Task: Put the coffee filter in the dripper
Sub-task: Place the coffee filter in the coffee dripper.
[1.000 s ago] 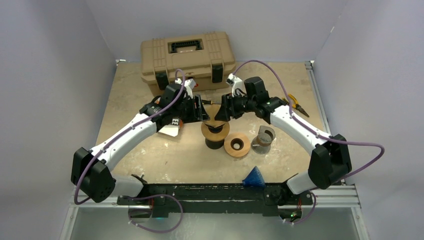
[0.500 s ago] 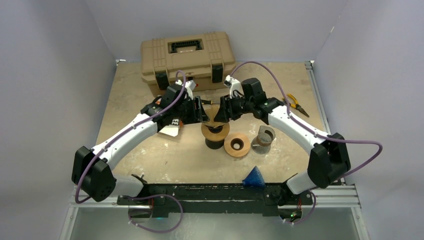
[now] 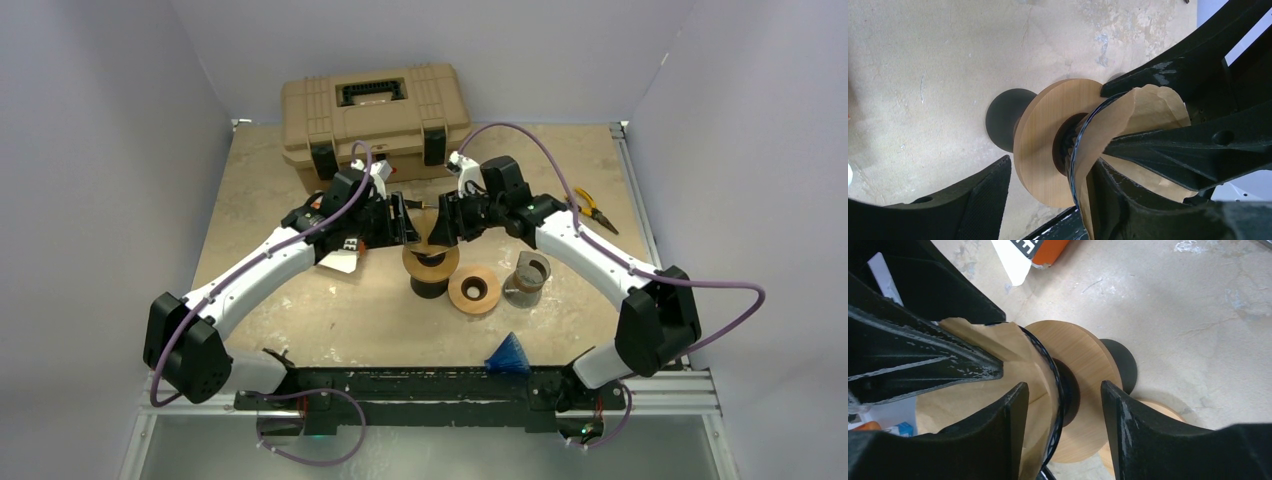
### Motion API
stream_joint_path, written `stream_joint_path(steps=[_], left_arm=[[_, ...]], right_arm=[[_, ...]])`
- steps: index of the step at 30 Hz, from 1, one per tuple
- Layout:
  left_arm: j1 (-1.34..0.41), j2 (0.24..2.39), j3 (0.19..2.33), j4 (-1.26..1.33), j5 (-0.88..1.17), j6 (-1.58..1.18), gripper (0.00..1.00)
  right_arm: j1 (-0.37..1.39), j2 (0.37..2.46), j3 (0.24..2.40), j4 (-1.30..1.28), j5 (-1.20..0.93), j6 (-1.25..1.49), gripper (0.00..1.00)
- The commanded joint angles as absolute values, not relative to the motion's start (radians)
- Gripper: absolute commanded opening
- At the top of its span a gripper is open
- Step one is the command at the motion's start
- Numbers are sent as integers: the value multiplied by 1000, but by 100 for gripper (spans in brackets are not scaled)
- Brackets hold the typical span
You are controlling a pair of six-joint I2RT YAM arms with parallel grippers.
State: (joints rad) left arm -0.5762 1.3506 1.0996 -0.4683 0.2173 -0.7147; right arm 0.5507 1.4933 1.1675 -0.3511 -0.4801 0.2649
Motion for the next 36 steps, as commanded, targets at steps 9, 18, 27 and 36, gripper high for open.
stream_joint_path(steps=[9,18,27,36], left_arm=[[-570,1266,1162,-431,224,-716,67],[-570,1235,1172,-439,200,-710,72],[-570,1187,1167,-475,98,-670,72],[-571,1171,1131,-448,92,-662,72]], right_arm=[[554,1443,1257,-404,-415,242,75],[554,1401,1259,-389,-365,261,85],[557,1448,1305,-410,-317,235,86],[626,1530,1382,-510,-204,205,85]])
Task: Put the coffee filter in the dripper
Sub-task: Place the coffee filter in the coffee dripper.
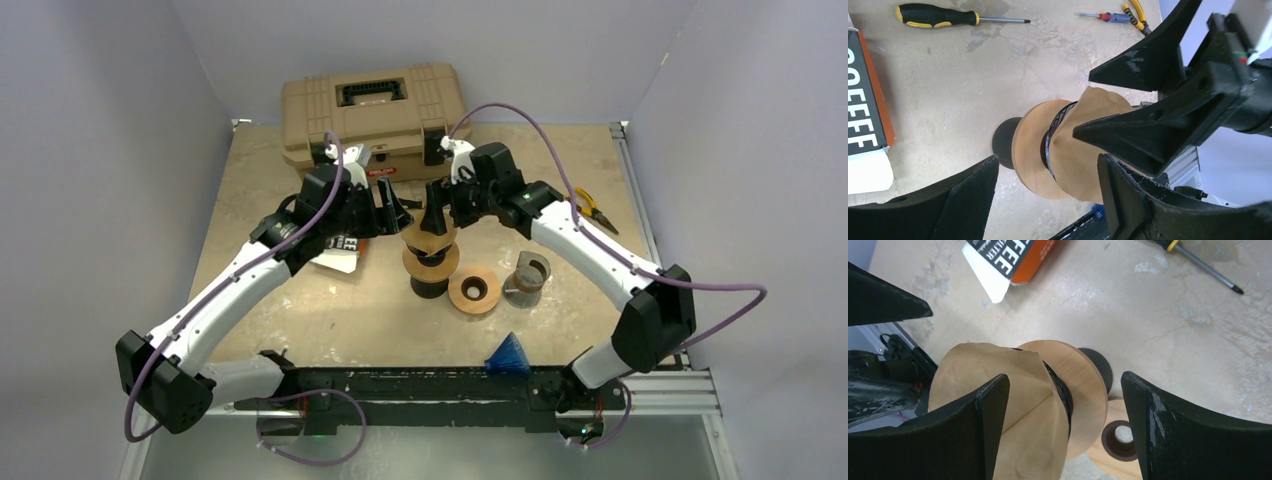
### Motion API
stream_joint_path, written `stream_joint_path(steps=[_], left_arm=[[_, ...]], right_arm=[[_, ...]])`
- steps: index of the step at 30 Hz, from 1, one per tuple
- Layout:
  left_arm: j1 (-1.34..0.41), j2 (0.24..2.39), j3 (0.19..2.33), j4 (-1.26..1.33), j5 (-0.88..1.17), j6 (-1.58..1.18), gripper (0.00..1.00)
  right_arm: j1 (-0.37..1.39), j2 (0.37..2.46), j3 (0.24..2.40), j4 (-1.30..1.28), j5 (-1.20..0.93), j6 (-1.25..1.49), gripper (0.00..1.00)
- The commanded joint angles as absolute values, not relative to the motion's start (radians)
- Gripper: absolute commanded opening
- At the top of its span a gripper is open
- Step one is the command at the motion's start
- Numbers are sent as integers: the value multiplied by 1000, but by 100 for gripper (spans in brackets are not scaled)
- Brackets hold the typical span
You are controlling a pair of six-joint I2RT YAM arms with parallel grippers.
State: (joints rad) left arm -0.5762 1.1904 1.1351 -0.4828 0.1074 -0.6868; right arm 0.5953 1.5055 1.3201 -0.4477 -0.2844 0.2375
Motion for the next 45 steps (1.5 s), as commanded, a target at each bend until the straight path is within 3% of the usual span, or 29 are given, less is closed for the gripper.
stream_joint_path(steps=[1,16,45], left_arm=[[-571,1173,1129,-448,93,-660,71],[-571,1200,1099,-433,109,-653,71],[-570,1185,1085,-434,97,-652,71]], right_arm=[[630,1540,1388,-523,-188,203,85],[663,1583,1393,-562,-148,191,80],[685,1598,1364,-560,-103,166,80]])
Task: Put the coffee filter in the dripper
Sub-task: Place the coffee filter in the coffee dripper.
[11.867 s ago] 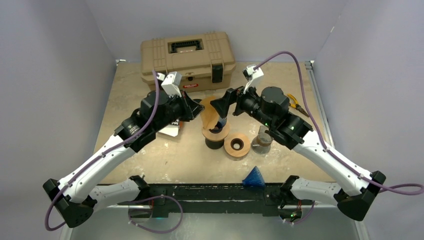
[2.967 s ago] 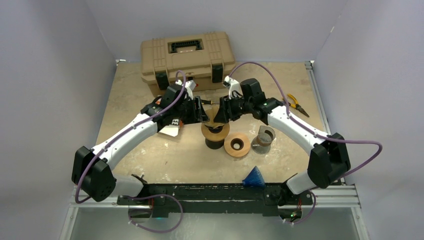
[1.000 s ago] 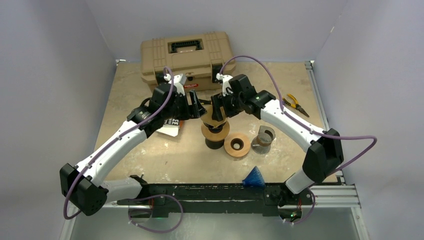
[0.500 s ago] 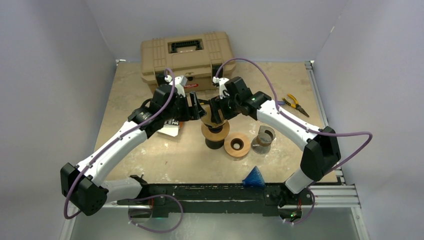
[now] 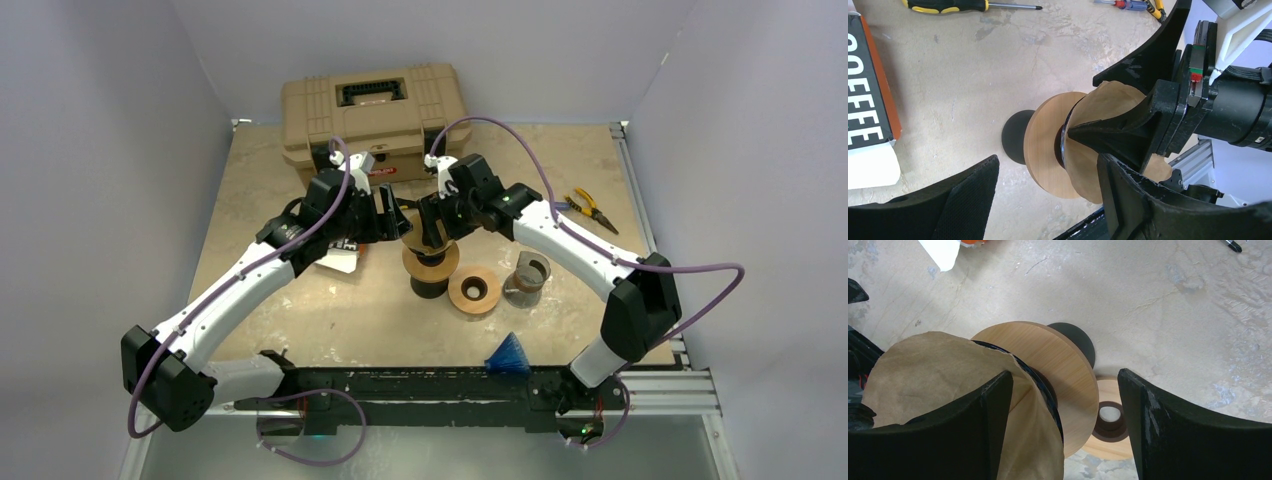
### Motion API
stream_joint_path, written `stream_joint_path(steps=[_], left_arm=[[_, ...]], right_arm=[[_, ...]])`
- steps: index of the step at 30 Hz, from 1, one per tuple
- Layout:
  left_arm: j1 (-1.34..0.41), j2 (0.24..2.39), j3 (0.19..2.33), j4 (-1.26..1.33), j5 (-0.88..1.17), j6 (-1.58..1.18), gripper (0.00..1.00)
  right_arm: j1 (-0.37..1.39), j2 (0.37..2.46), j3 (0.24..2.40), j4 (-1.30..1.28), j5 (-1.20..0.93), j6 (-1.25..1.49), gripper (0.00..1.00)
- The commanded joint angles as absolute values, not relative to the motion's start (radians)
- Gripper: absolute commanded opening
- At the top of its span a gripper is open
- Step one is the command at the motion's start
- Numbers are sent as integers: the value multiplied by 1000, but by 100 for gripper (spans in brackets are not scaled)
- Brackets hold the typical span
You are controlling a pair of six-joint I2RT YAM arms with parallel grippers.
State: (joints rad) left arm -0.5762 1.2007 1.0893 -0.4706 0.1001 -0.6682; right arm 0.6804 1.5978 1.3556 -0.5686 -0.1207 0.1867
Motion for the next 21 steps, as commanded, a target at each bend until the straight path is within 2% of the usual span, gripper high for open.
stream_joint_path(steps=[1,21], left_arm=[[-571,1185,1086,-433,97,-653,71],[-570,1185,1089,-439,107,-655,71]], right_arm=[[686,1598,1363,-559,-104,166,80],[686,1566,1386,-554,-71,167,85]])
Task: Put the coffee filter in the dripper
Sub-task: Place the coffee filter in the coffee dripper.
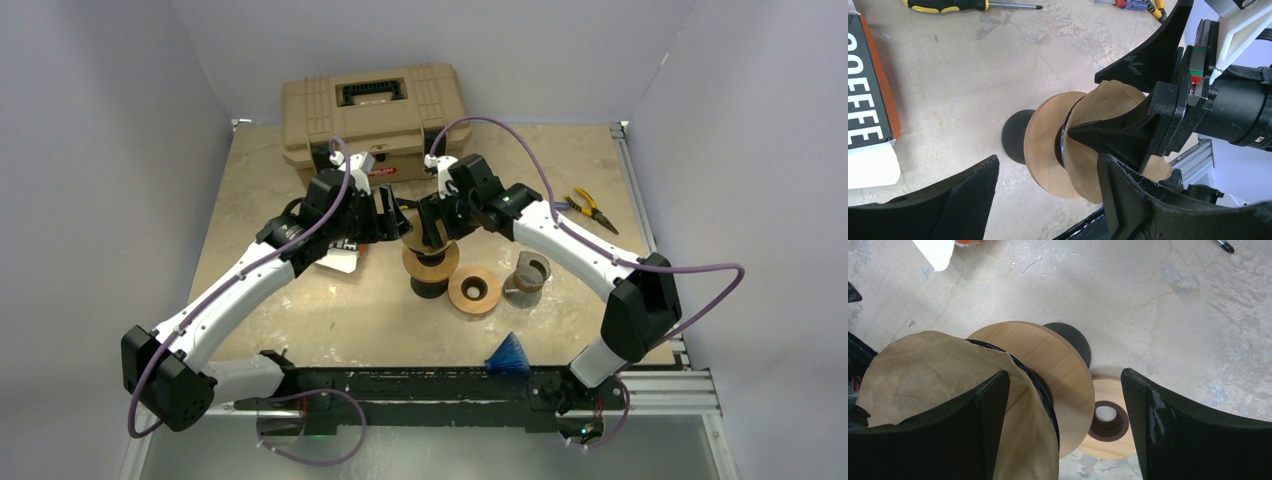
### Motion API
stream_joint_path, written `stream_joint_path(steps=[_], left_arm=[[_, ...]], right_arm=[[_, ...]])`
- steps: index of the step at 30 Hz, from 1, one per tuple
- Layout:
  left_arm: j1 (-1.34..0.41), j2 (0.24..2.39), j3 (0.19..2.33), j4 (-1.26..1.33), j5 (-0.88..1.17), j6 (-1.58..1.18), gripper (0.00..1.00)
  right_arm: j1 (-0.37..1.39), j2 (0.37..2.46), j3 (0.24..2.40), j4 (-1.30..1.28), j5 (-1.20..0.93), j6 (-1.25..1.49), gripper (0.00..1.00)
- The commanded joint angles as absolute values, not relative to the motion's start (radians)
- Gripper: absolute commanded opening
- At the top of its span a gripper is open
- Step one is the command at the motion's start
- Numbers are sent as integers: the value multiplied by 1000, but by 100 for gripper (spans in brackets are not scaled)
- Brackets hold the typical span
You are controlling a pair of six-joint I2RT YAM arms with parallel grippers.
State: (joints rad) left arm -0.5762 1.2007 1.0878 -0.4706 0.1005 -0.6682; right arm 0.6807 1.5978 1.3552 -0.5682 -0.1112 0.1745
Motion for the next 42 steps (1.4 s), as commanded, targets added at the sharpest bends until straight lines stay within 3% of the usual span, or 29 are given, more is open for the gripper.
stream_joint_path(steps=[1,19,32,42], left_arm=[[-571,1185,1090,-439,107,-655,71],[-570,1205,1094,-414,127,-669,70],[-571,1243,1061,-400,146,-676,61],[-571,1263,1051,-394,153,-680,60]], right_arm=[[687,1563,1393,-555,-62,174,86],[687,1559,1444,-580,-60,186,87],[687,1538,1438,-583,-98,205,87],[685,1520,1435,-567,-74,214,88]])
